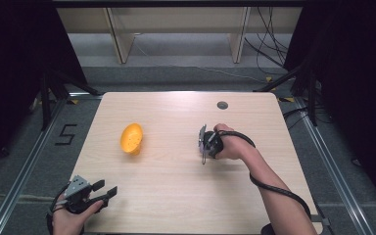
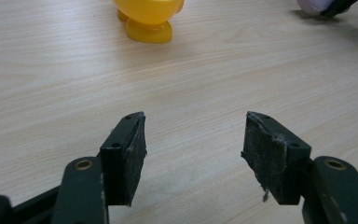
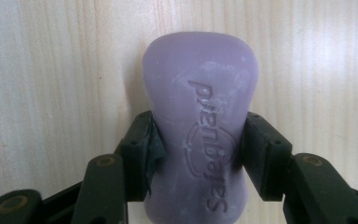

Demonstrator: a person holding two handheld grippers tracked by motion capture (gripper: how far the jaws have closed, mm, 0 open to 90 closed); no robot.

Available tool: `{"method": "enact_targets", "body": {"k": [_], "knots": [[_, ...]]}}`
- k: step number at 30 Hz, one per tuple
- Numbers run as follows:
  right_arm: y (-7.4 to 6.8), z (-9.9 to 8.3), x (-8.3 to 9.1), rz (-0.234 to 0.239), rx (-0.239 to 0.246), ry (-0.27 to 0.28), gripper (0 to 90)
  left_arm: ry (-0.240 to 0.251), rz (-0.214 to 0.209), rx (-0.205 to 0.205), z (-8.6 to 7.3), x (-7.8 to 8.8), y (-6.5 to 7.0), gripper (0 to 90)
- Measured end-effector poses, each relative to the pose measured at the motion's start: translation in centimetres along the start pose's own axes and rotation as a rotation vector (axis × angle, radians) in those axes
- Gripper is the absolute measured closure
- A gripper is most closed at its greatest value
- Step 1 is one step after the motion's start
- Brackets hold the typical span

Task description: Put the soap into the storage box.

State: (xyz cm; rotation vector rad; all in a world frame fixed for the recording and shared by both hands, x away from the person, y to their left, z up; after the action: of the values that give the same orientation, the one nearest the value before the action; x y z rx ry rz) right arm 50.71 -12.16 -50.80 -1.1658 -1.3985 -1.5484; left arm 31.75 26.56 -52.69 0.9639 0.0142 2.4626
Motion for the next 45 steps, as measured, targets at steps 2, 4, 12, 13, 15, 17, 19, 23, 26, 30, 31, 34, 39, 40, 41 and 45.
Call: {"method": "enact_targets", "body": {"k": [2,4,12,13,15,17,19,23,26,30,31,34,39,40,41,45], "knots": [[-0.3,-0.1,0.2,-0.018,-0.022,0.007,50.2,0.004,-0.001,0.004,0.0,-0.1,0.1,38.4],[-0.4,-0.1,0.3,-0.055,-0.004,0.022,50.2,0.002,0.005,0.001,0.0,-0.1,0.1,38.5],[-1.3,-0.4,1.1,-0.132,-0.047,0.033,50.2,0.001,0.002,0.007,0.0,0.0,0.0,38.5],[-1.5,-0.4,1.5,-0.170,-0.038,0.055,50.2,-0.005,0.004,0.006,0.0,0.1,0.0,38.5],[-1.8,-0.5,2.0,-0.195,-0.053,0.068,50.2,0.004,-0.001,-0.006,0.0,0.0,0.0,38.4],[-2.1,-0.7,2.6,-0.231,-0.067,0.082,50.2,-0.003,0.009,-0.002,0.0,0.1,0.1,38.5],[-2.3,-0.8,3.0,-0.275,-0.043,0.113,50.2,0.003,0.005,0.000,0.0,0.1,0.1,38.5],[-2.9,-1.1,3.8,-0.318,-0.047,0.132,50.2,0.000,0.011,0.002,0.0,0.1,0.0,38.5],[-3.8,-1.5,4.6,-0.389,-0.053,0.150,50.2,0.001,0.007,0.002,0.0,0.1,0.1,38.5],[-5.2,-1.9,5.3,-0.454,-0.074,0.170,50.2,-0.007,0.012,-0.003,0.0,0.1,0.1,38.5],[-5.5,-1.9,5.5,-0.465,-0.076,0.179,50.2,-0.008,0.013,-0.004,0.0,0.1,0.1,38.5],[-6.1,-2.1,6.2,-0.503,-0.074,0.197,50.2,0.002,-0.001,-0.008,0.0,0.0,0.1,38.5],[-7.0,-2.3,6.8,-0.538,-0.087,0.219,50.1,0.000,0.001,-0.011,0.0,0.0,0.1,38.5],[-7.5,-2.4,7.1,-0.548,-0.093,0.225,50.2,0.000,0.001,-0.012,0.0,0.0,0.1,38.5],[-7.7,-2.4,7.2,-0.565,-0.081,0.228,50.2,0.000,0.001,-0.012,0.0,0.0,0.1,38.5],[-8.6,-2.5,7.7,-0.584,-0.098,0.223,50.2,0.002,-0.002,-0.008,0.1,0.0,0.2,38.5]]}}
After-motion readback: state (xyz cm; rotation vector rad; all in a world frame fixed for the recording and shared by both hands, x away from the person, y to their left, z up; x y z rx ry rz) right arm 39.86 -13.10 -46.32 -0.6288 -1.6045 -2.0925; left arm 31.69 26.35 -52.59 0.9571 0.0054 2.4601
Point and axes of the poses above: each handheld gripper's, and its own axes: x roughly backward along the jaws, z roughly out of its top, y roughly to its right, the point moved 4 cm from there along -x, roughly forward along the jaws, and after that the axes turned 8 degrees about -y, right-handed, at the moved point
